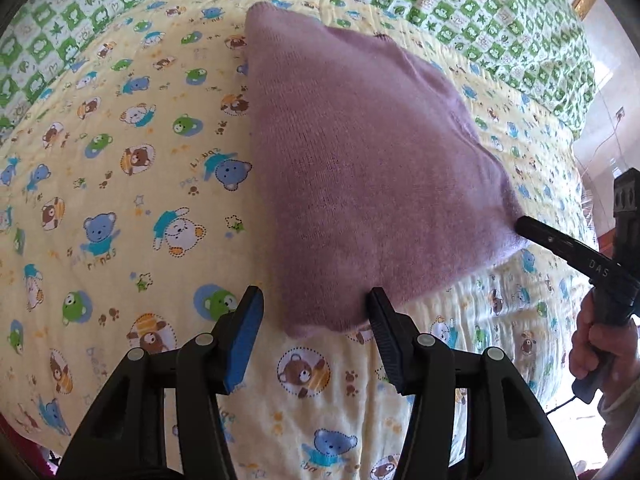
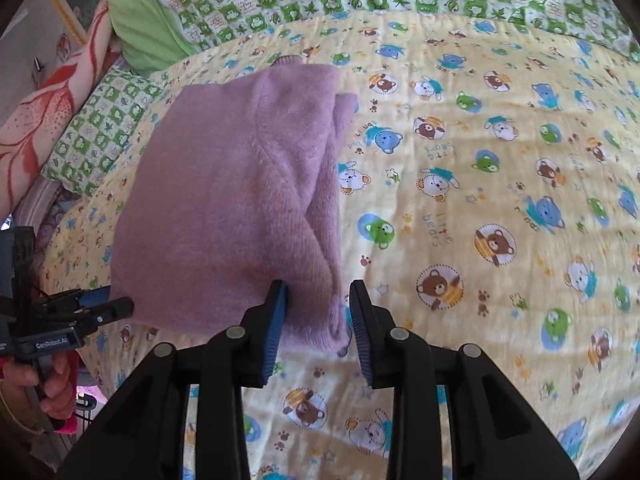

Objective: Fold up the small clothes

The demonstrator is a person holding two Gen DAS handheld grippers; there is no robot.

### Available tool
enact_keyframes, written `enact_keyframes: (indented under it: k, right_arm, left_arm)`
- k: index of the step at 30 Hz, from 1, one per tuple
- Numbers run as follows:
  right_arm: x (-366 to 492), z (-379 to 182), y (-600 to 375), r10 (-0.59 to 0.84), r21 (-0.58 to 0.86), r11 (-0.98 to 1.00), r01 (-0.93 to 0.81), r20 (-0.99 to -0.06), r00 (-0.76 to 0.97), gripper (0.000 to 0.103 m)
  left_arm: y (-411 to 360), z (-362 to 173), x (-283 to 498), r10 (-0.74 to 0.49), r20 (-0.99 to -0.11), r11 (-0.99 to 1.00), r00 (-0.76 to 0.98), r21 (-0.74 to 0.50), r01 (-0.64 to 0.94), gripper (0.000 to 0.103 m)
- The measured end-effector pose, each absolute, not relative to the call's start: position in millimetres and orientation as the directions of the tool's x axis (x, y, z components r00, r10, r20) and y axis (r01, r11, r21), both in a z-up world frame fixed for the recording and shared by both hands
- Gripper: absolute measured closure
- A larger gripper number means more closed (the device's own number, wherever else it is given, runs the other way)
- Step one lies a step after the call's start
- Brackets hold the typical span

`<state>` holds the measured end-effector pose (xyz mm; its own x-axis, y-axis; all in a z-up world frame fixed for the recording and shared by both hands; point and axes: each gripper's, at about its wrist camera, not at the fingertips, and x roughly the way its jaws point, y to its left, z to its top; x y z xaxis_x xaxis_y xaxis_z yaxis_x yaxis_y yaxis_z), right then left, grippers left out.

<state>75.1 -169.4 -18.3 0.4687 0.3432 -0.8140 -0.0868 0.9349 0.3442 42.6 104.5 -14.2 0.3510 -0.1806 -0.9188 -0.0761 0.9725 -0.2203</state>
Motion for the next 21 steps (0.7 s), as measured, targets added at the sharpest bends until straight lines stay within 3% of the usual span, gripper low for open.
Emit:
enact_keyframes:
  k: [3,9,15,21]
  right_arm:
    - [62,-10,-169,0.357,0.366,0.927,-0.079,-0.800,0.482,0.065]
    - [33,-7,-165,0.377,0.400,0.914,-0.066,-0.778,0.502,0.046]
    - [6,-14,-149,0.384,0.388,0.916,-0.101,-0.779,0.496,0.031]
    - [-10,-21,-140,0.362,0.355,0.928,-0.114,-0.787,0.500,0.025]
  left_arm:
    - [109,-5,34,-0.185,-0.911,0.969,0.368,-0.231,-0.083,0.048]
    - [114,5,16,-0.164,-0.898,0.968,0.409,-0.227,-0.109,0.046]
    - [105,3,-11,-0.099,-0.901,0.983,0.423,-0.155,-0.100,0.039]
    - [93,-1,-31,-0.016,-0.895,0.994,0.445,-0.064,-0.091,0.028]
